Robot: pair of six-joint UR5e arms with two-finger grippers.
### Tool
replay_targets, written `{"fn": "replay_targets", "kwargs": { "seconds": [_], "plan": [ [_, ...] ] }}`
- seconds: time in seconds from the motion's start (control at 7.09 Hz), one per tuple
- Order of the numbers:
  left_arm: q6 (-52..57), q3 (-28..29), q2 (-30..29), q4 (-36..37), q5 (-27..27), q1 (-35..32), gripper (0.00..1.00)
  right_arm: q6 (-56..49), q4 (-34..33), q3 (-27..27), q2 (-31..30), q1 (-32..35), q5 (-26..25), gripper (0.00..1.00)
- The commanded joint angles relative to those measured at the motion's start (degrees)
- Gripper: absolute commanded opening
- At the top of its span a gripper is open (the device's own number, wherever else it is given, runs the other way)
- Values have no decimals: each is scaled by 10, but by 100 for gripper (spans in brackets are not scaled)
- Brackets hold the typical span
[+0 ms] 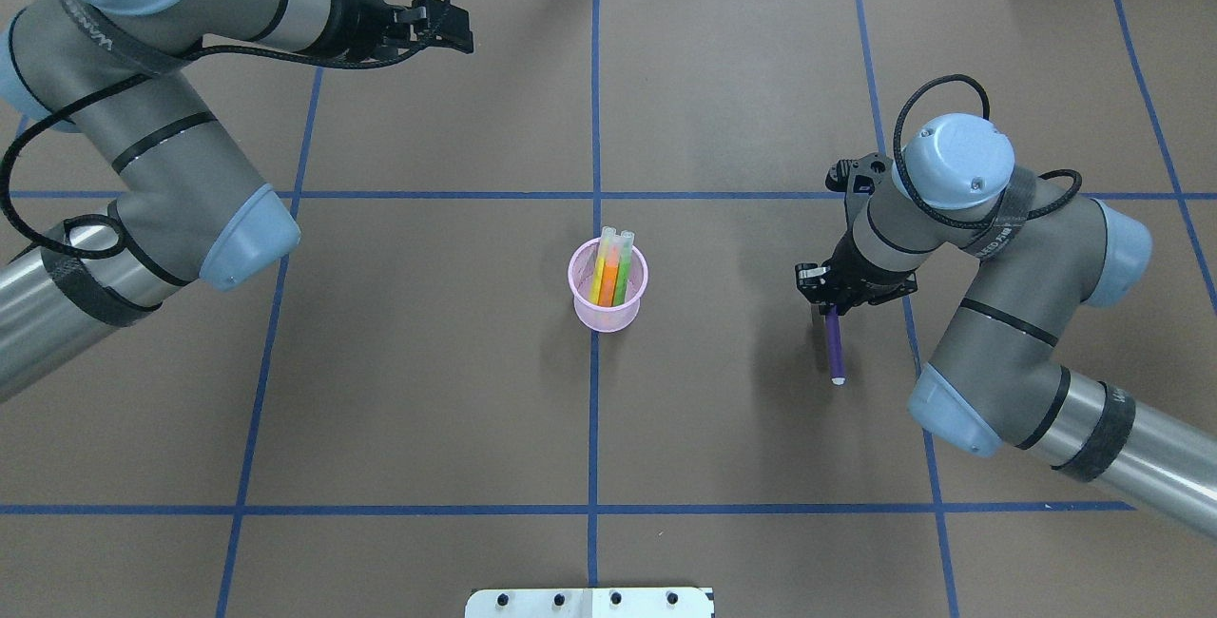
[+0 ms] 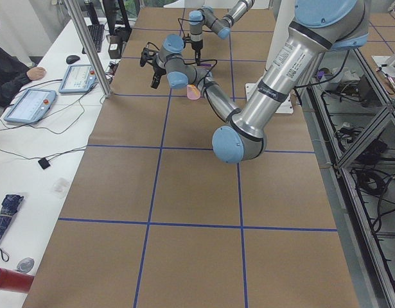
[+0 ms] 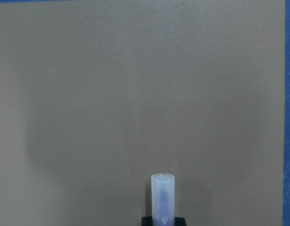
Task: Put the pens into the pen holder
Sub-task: 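Lift the purple marker upright with the right gripper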
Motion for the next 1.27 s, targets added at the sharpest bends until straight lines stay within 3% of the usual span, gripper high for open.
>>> {"fn": "replay_targets", "kwargs": {
  "seconds": [0.0,0.14,0.42,0.85,1.13],
  "plan": [
    [31,16,1,0,-2,-15,94,0,2,62,9,52,5,0],
    [53,29,2,0,-22,-27,94,0,32,79,18,92,33,0],
    [91,47,7,0,-45,-53,94,-1,173,77,25,102,23,0],
    [116,58,26,-5,-46,-62,94,-2,444,15,32,50,-120,0],
    [120,59,39,-5,-46,-69,94,-6,497,6,51,-32,-242,0]
  ]
}}
